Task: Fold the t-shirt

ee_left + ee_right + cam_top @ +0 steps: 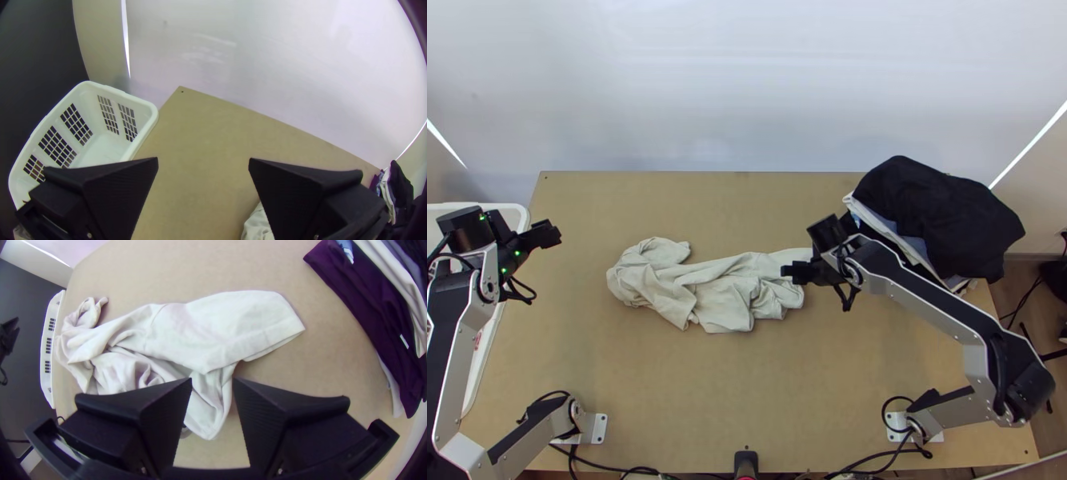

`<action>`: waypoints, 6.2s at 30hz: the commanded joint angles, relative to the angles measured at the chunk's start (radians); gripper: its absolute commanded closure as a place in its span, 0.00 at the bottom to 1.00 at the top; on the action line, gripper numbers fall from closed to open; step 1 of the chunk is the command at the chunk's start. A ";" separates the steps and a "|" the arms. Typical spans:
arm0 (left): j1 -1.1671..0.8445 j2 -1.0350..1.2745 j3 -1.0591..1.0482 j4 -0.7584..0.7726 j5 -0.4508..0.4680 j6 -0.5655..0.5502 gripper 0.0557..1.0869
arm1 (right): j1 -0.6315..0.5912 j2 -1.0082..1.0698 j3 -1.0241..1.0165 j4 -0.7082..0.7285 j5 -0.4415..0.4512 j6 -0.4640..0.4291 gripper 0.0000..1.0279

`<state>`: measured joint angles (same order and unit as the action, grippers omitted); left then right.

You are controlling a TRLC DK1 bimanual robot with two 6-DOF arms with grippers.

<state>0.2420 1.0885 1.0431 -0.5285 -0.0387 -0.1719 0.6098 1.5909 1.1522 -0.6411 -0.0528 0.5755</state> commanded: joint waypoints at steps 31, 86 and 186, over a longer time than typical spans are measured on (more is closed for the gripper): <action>0.008 0.034 0.015 0.015 -0.003 0.009 0.04 | -0.021 0.325 0.170 0.189 0.120 -0.029 0.58; 0.008 0.074 0.026 0.045 -0.003 0.003 0.04 | 0.018 0.230 0.112 0.104 0.183 0.003 0.58; -0.369 0.567 1.132 -0.278 -0.089 -0.146 0.96 | -0.194 -0.224 0.409 0.073 0.116 0.020 0.97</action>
<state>-0.1780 1.7264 1.9377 -0.6842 -0.2047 -0.2161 0.4187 1.4696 1.5082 -0.6449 0.0750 0.5941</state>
